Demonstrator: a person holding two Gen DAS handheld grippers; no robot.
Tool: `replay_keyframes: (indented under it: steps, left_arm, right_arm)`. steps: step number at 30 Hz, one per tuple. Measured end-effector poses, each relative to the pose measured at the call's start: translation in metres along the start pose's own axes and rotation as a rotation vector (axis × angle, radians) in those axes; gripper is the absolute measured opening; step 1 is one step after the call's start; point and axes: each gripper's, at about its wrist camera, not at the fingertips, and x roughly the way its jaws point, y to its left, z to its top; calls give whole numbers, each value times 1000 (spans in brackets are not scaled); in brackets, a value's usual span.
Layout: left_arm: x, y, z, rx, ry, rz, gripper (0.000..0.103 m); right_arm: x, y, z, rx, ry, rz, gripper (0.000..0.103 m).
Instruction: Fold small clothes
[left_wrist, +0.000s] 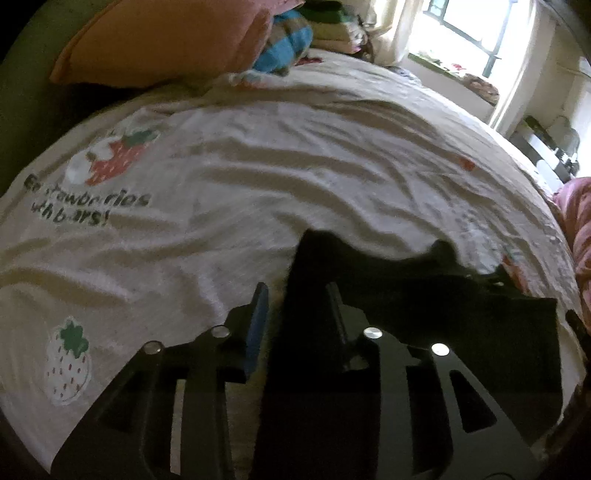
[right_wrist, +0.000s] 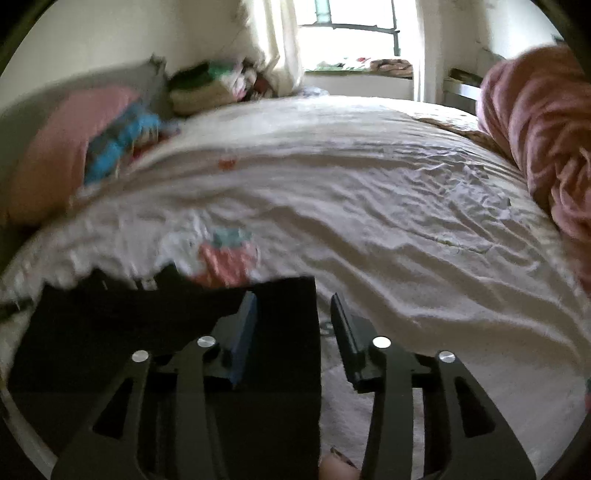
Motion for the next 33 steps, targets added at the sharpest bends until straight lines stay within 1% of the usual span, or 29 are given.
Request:
replay_keyframes:
  steps: [1, 3, 5, 6, 7, 8, 9, 10, 11, 12, 14, 15, 17, 19, 21, 23, 26, 31, 32, 33]
  left_arm:
    - [2, 3, -2, -6, 3, 3, 30]
    - [7, 6, -4, -19, 14, 11, 45]
    - [11, 9, -6, -31, 21, 17, 50]
    - [12, 10, -6, -31, 22, 16, 50]
    - [13, 9, -7, -29, 22, 14, 50]
    - [14, 7, -8, -20, 21, 10, 49]
    - [14, 6, -9, -14, 19, 3, 42]
    - [14, 4, -10, -10, 19, -6, 33]
    - [14, 1, -11, 0, 24, -24, 11]
    - [13, -2, -12, 12, 21, -26, 4]
    - [10, -10, -11, 57, 3, -12, 2]
    - [7, -11, -10, 59, -5, -20, 2]
    - [-3, -8, -5, 46, -53, -13, 2]
    - [-9, -5, -1, 43, -85, -7, 2]
    - [-6, -7, -2, 58, -76, 10, 2]
    - [4, -10, -8, 88, -58, 48, 2]
    - [10, -8, -16, 83, -46, 50, 2]
    - [3, -3, -21, 64, -50, 33, 5]
    - [2, -3, -22, 66, -48, 33, 6]
    - [0, -3, -24, 67, -47, 34, 7]
  right_arm:
    - [6, 3, -2, -21, 25, -15, 41]
    - [16, 7, -9, -36, 70, -19, 41]
    - [21, 9, -12, -34, 89, -22, 41]
    - [23, 9, -13, -30, 94, -16, 38]
    - [24, 8, -14, -23, 96, -3, 33]
    - [24, 8, -14, -16, 97, 10, 17]
    - [22, 7, -14, -1, 90, 24, 9]
    - [20, 6, -14, 5, 79, 30, 9]
    - [16, 7, -13, 6, 63, 36, 9]
    - [12, 8, -12, 4, 42, 40, 8]
    - [3, 9, -10, 7, 5, 49, 8]
    - [-1, 7, -7, 18, -17, 51, 8]
    - [-7, 3, -3, 41, -51, 43, 8]
    - [-7, -1, -1, 49, -59, 22, 8]
    - [0, -3, -4, 54, -35, 2, 8]
    - [9, -6, -7, 69, 5, -16, 8]
    - [18, -5, -14, 56, 43, -43, 8]
    - [24, 1, -24, 23, 84, -91, 9]
    - [22, 4, -27, 14, 87, -107, 14]
    - [21, 5, -28, 10, 88, -119, 21]
